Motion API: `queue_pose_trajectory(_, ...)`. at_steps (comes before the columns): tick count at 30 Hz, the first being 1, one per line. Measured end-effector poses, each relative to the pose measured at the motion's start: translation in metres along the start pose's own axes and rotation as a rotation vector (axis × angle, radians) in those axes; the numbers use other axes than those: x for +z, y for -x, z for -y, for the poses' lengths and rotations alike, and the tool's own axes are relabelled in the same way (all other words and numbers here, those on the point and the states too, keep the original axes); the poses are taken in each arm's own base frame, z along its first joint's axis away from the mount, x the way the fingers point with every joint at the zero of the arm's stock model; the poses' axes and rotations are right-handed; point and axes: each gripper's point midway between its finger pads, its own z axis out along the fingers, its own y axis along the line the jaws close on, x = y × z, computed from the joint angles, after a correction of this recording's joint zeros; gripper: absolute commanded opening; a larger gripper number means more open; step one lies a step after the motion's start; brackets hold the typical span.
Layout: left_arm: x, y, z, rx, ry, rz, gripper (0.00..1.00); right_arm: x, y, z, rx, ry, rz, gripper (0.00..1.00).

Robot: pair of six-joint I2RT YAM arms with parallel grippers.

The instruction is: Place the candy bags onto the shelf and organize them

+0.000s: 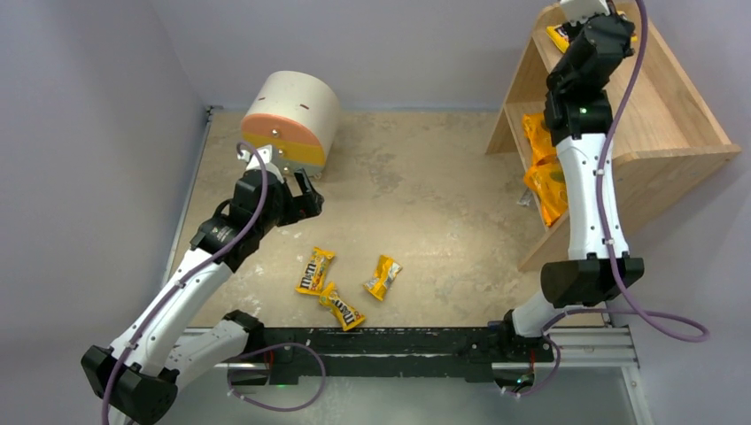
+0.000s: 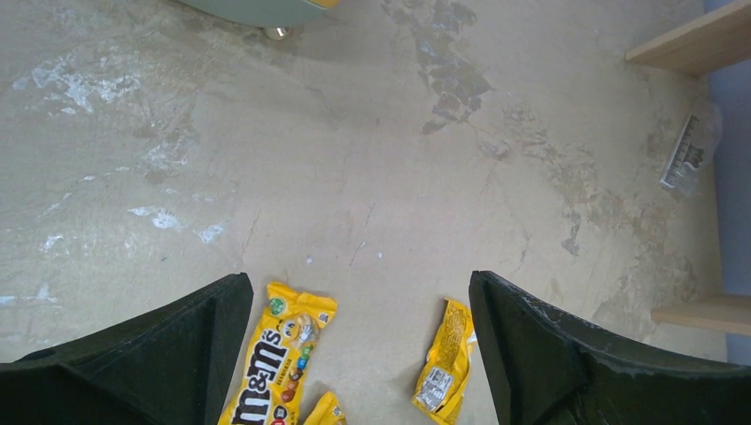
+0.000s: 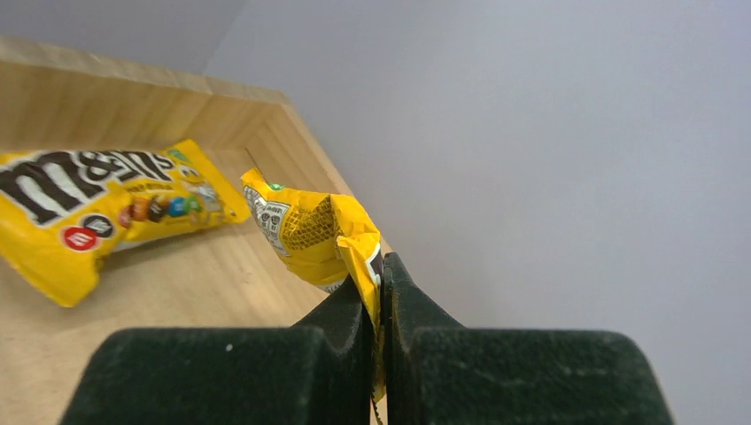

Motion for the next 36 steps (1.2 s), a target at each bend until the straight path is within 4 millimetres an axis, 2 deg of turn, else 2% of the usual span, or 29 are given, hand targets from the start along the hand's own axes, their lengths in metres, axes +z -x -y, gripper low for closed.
queue_pose_trajectory(4,0.001,-0.004,-0.003,0.007,0.013,-0.018,0.98,0.01,-0.023,0.0,-0.043,0.003,-0.038,0.0)
queue_pose_trajectory(10,0.0,-0.008,-0.007,0.021,0.024,-0.033,0.98,0.012,-0.04,-0.039,-0.129,0.127,-0.048,0.06)
queue_pose_trajectory(14,-0.002,-0.008,-0.009,0.027,0.032,-0.032,0.98,0.009,-0.042,-0.061,-0.136,0.233,-0.028,0.18)
queue_pose_trajectory(17,-0.005,-0.006,-0.01,0.029,0.034,-0.021,0.98,0.002,-0.043,-0.08,-0.124,0.337,-0.008,0.34)
queue_pose_trajectory(19,-0.005,-0.005,-0.01,0.032,0.035,-0.016,0.98,-0.001,-0.037,-0.084,-0.114,0.371,0.023,0.46)
queue_pose_trajectory(23,-0.006,-0.005,-0.013,0.052,0.045,-0.017,0.98,-0.009,-0.028,-0.079,-0.083,0.401,0.063,0.59)
queue_pose_trajectory(26,-0.009,-0.003,-0.015,0.07,0.057,-0.015,0.99,-0.014,-0.022,-0.084,-0.055,0.448,0.086,0.69)
queue_pose_trajectory(35,-0.007,-0.002,-0.018,0.093,0.076,-0.02,0.99,-0.051,0.007,-0.117,0.121,0.731,0.195,0.83)
queue_pose_trajectory(36,-0.007,-0.003,-0.018,0.094,0.077,-0.021,0.99,-0.054,0.01,-0.119,0.143,0.749,0.2,0.88)
